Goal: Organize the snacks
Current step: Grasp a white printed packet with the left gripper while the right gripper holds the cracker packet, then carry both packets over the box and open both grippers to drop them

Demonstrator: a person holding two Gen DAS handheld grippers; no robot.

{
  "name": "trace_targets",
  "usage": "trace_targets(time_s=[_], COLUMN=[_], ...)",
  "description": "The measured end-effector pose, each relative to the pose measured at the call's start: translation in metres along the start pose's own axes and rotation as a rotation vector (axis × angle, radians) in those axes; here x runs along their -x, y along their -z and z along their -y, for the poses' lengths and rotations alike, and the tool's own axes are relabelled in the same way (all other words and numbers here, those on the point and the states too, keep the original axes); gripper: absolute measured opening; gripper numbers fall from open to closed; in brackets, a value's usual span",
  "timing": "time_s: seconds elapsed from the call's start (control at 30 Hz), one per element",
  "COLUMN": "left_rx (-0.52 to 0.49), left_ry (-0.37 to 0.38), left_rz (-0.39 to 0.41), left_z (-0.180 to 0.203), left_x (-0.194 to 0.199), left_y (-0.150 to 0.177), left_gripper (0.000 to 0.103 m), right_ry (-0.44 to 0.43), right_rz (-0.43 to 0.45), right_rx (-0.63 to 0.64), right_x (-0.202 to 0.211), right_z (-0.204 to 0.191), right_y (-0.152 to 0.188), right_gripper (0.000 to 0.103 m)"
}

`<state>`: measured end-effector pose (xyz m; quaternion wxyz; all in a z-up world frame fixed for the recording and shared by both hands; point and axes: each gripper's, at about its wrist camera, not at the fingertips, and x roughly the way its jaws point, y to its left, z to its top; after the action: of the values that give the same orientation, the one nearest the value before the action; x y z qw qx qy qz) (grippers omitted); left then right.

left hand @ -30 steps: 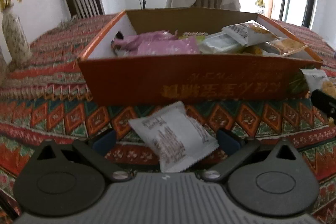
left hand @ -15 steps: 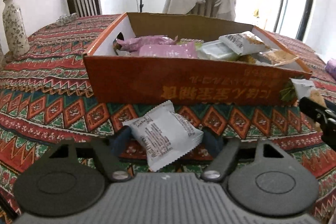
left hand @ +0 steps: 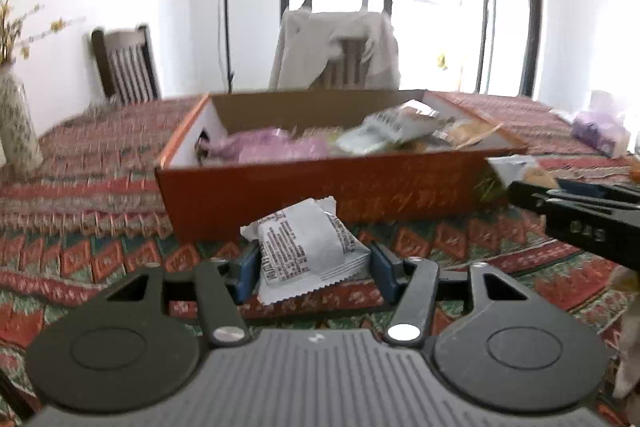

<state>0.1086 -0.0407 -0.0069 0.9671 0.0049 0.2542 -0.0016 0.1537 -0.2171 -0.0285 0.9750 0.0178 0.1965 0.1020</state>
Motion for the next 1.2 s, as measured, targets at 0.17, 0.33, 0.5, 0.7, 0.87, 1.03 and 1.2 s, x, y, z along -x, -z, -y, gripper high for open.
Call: trace_targets(time_s=[0.17,0.33,0.5,0.7,0.87,1.03,1.2], left_rx=[-0.005,0.026,0.024,0.057,0.079,0.103,0.129], left_ry=[0.031,0.046,0.056,0.063,0.056,0.036,0.014], left_rz=[0.078,0.131,0.171,0.216,0.241,0.265,0.278], left_z=[0.001,-0.003,-0.005,-0.009,-0.016,-0.026,-0.031], left_x=[0.017,0.026,0.029,0.025,0.018,0.003,-0.016], left_y=[-0.007,-0.018,-0.031,-0.050,-0.066,-0.087,-0.105], left_gripper=[0.058,0.058,0.058,0.058,0.058,0.058,0.058], right_ry=[0.004,0.012,-0.007,-0.015,-0.018,-0.020,-0.023], right_rz=[0.058,0.100,0.145,0.210,0.250,0.270,0.278], right_rx=[0.002,0.020,0.042,0.083,0.092,0.088,0.067], right_x=[0.010,0.018,0.024,0.022,0.009,-0.008,-0.030], right_z=[-0.001,-0.005,-0.014,-0.028,-0.035,-0.039,-0.040], right_y=[0.002,0.001,-0.015,-0.042,-0.065,-0.084,-0.101], right_gripper=[0.042,0.042,0.042,0.042,0.042,0.042,0.042])
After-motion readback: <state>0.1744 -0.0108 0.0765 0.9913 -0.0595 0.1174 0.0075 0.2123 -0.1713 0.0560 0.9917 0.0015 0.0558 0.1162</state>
